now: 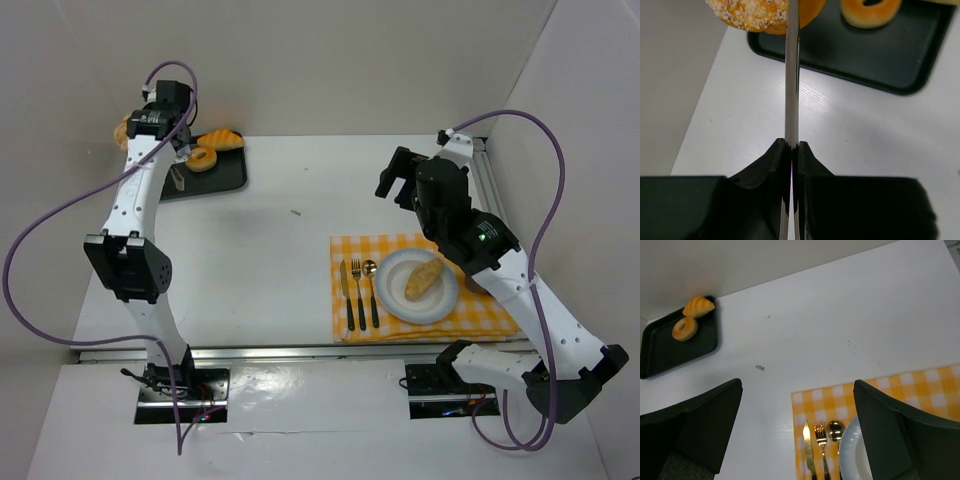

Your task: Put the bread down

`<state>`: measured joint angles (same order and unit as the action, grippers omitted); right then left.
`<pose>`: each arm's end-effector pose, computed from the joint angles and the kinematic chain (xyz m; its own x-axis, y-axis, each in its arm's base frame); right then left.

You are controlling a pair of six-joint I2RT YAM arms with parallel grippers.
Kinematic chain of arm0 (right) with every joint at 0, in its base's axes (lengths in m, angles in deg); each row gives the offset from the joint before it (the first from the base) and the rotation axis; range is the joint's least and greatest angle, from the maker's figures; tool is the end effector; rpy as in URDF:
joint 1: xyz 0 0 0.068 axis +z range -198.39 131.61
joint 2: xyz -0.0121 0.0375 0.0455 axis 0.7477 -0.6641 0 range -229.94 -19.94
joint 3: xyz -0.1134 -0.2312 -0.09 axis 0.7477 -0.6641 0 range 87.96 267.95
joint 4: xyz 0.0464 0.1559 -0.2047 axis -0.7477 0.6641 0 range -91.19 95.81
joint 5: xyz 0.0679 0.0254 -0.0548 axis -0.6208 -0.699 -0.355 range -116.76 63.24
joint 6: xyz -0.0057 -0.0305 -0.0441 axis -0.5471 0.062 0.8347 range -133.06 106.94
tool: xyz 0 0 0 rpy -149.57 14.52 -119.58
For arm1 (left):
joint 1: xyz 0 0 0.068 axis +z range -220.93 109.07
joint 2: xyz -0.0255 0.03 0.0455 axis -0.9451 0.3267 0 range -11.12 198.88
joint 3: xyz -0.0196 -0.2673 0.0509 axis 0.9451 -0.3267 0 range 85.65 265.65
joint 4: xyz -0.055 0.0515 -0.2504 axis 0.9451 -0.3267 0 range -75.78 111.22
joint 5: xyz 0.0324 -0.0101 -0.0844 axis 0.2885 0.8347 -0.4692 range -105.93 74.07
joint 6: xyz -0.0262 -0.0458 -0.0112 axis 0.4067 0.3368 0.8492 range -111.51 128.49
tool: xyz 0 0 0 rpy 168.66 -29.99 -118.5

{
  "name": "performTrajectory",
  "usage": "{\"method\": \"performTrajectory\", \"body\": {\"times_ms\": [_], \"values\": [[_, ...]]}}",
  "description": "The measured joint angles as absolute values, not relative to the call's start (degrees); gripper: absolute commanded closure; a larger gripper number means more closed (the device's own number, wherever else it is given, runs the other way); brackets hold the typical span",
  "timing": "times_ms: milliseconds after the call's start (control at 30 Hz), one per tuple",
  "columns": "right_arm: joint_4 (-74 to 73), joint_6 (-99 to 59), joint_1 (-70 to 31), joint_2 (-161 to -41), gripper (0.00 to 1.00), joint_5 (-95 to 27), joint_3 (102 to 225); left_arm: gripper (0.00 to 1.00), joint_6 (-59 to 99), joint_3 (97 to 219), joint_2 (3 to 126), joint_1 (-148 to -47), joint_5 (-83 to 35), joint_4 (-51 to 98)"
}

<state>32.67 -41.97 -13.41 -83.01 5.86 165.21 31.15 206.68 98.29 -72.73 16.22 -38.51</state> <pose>0.1921 0.1112 0.4320 -0.2739 0.3053 -0.9120 0.0748 0.9522 0.2963 0.4056 0.0062 0.3931 -0.5600 -0.3088 -0.7688 -0.5898 0.8003 0.1081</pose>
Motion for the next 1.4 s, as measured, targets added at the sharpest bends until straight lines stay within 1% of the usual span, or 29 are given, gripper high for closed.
{"method": "performTrajectory", "body": {"times_ms": [133,300,400,567,733,867,967,1100,1400], "values": [[32.9,-41.7,-13.4,-83.1,0.01,7.2,165.8,1.0,31.3,202.0,92.0,-79.5,13.4,-37.6],[33.8,-41.1,-13.4,-82.9,0.01,10.2,169.3,1.0,34.5,191.2,82.0,-96.7,8.0,-36.1],[34.0,-40.6,-13.4,-81.7,0.01,12.3,170.2,1.0,37.8,185.7,78.8,-105.9,4.1,-34.4],[35.3,-40.2,-13.4,-79.2,0.01,15.7,171.7,1.0,44.5,179.4,77.4,-119.0,1.2,-32.8],[35.7,-40.2,-13.4,-76.5,0.01,17.9,172.8,1.0,48.6,179.5,79.1,-129.6,1.1,-30.3],[36.2,-40.2,-13.4,-75.0,0.01,18.9,172.9,1.0,49.7,182.1,82.9,-134.1,0.3,-27.8],[36.7,-40.2,-13.4,-74.8,0.01,19.2,173.1,1.0,49.7,184.8,86.9,-135.6,0.1,-26.6],[37.5,-40.2,-13.4,-74.8,0.01,19.2,173.1,1.0,49.7,185.4,90.2,-136.9,-0.7,-24.9],[37.5,-40.2,-13.4,-74.8,0.01,19.6,173.1,1.0,49.3,185.6,91.6,-138.9,-4.0,-24.1]]}}
